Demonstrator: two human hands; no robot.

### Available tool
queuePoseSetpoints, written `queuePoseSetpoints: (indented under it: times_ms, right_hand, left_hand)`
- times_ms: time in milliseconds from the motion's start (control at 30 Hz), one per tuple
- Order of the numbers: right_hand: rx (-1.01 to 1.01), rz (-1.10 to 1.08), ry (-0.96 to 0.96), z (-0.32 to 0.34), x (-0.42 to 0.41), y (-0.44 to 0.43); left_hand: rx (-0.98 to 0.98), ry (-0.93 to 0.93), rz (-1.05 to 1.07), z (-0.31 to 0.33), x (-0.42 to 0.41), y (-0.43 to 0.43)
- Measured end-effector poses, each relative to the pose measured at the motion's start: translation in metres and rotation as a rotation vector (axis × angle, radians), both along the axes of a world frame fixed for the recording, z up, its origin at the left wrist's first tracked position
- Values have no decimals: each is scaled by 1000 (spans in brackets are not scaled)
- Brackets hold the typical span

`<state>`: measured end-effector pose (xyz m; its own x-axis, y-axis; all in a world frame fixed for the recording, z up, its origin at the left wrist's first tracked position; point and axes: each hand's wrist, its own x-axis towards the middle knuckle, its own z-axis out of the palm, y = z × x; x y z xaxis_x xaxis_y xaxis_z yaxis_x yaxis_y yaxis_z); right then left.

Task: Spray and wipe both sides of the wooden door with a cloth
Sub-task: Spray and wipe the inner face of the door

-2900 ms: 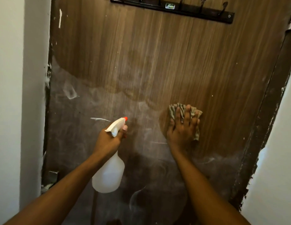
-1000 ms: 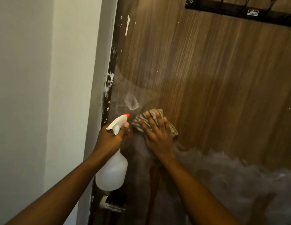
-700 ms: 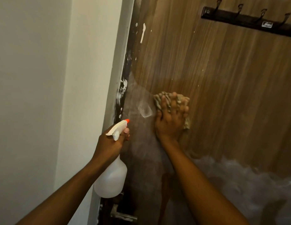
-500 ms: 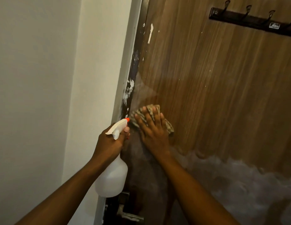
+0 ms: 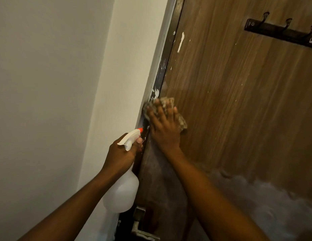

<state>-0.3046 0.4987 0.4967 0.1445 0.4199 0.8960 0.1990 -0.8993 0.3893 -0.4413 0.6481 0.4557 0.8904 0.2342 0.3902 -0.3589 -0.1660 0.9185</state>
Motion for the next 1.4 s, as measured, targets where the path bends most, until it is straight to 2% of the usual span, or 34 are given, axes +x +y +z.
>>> queuePoseSetpoints:
  times_ms: [100, 167, 300, 367, 433, 600, 667, 733, 800, 900, 967, 1033, 1100, 1200, 1267, 1333, 1400]
  right_hand:
    - [-188, 3, 131, -85, -14, -32]
    - [-214, 9, 149, -119, -23, -66]
    - [36, -34, 88, -102, -31, -94]
    - [196, -35, 76, -81, -32, -70]
    - [263, -16, 85, -78, -28, -40]
    - [-126, 74, 231, -149, -26, -25]
    - [-185, 43, 288, -191, -33, -43]
    - [-101, 30, 279, -221, -37, -73]
    - [89, 7, 218, -225, -41, -102]
    - [406, -76, 81, -182, -41, -101]
    - [519, -59, 46, -149, -35, -72]
    - [407, 25, 64, -142, -28, -43]
    - [158, 109, 131, -162, -24, -30]
    - [-125, 86, 255, -207, -25, -49]
    - [-216, 75, 224, -223, -25, -70]
    - [-191, 84, 163, -213, -24, -88]
    - [11, 65, 65, -178, -20, -92]
  left_hand:
    - [-5, -32, -16, -2, -10, -6]
    - [-21, -33, -12, -7, -15, -8]
    - [-21, -19, -33, -21, -16, -9]
    - [-14, -22, -22, -26, -17, -9]
    - [9, -21, -20, -32, -17, -8]
    - [70, 29, 13, -42, -16, -15]
    - [65, 45, 20, -51, -17, -17]
    - [60, 44, -6, -61, -21, -18]
    - [54, 67, -25, -69, -19, -19]
    - [28, 113, -20, -74, -7, -21]
    - [23, 112, -14, -72, -1, -27]
    - [47, 95, -13, -69, 2, -34]
    - [53, 93, 4, -68, 4, -42]
    - [25, 103, 26, -68, 2, -45]
    - [38, 90, 25, -69, -2, -38]
    - [41, 59, 12, -68, -6, -31]
    - [38, 35, 43, -68, -8, -24]
